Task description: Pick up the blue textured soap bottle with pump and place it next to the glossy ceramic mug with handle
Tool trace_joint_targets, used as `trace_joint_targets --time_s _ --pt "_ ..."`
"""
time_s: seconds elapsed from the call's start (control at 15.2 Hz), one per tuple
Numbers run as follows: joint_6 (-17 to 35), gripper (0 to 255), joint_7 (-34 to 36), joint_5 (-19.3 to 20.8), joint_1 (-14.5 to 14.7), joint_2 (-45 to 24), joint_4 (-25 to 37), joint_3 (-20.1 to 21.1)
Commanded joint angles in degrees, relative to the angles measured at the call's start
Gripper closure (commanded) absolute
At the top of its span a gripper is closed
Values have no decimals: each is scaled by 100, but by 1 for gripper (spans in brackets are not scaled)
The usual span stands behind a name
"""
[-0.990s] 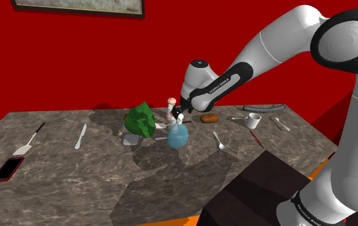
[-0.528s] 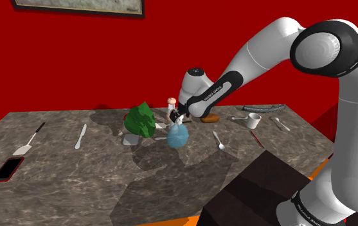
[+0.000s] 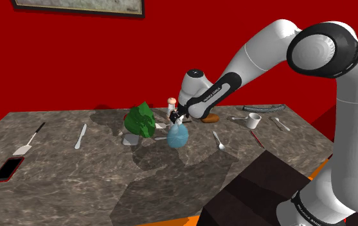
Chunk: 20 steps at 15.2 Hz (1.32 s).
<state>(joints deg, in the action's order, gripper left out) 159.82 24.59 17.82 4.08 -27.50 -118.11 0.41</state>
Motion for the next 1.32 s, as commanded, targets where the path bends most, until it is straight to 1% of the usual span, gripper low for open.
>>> trace_joint_targets --time_s 0.0,0.59,1.25 --pt "0 255 0 0 0 0 0 0" --pt "1 255 0 0 0 0 0 0" --pt "-580 255 -241 -220 -124 606 -24 179"
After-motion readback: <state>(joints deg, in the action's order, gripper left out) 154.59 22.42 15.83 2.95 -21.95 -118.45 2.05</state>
